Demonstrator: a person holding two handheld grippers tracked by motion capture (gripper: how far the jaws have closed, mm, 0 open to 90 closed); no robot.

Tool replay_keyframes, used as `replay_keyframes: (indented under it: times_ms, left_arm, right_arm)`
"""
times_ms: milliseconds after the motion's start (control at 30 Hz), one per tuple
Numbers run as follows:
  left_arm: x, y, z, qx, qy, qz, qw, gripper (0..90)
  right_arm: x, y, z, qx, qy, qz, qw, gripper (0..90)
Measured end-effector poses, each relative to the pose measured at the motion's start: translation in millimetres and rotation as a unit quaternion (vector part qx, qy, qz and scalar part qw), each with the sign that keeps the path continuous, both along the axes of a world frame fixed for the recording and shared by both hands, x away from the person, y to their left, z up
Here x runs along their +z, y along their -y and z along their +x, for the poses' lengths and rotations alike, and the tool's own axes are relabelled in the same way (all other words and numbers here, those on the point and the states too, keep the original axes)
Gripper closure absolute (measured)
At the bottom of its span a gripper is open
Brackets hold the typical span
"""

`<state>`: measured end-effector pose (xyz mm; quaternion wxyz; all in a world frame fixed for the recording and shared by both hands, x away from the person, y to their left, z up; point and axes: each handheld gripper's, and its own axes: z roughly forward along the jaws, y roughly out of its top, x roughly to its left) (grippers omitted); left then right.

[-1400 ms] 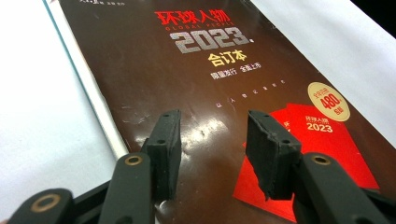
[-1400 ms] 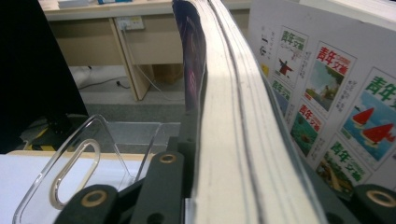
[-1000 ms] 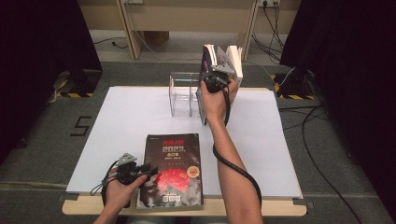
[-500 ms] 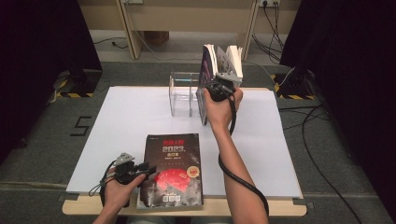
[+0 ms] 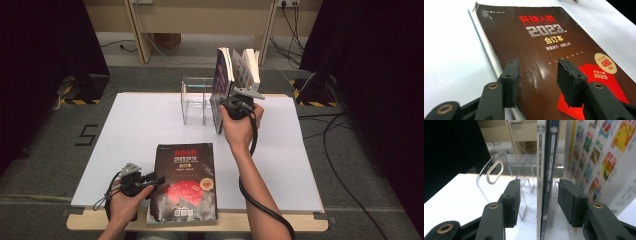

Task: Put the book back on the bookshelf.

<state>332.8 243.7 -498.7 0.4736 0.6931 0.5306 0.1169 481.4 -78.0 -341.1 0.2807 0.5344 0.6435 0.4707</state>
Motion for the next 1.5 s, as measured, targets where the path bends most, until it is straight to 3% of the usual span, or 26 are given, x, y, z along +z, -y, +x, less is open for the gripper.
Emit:
replay_keyframes:
  times_ms: [333,667,1000,1500]
  left_arm:
    - [1.0,-1.3,3.4,0.007,-0.001,0.003,1.0,50.6]
    - [0.9,-1.6,7.2,0.016,-0.01,0.006,0.9998,50.4]
    - [-0.7,-5.8,12.2,0.027,-0.023,0.004,0.9994,52.7]
    - [-0.4,-7.6,19.0,0.029,-0.036,0.001,0.9989,56.3]
  right_arm:
    - [-17.4,9.7,-18.8,0.024,-0.046,0.005,0.9987,58.6]
    - [-47.6,14.4,-33.2,0.038,-0.094,0.005,0.9948,64.8]
    - [-82.9,4.6,-35.9,0.059,-0.154,0.003,0.9863,67.9]
    - [-121.0,-18.3,-17.5,0.08,-0.224,0.004,0.9714,64.8]
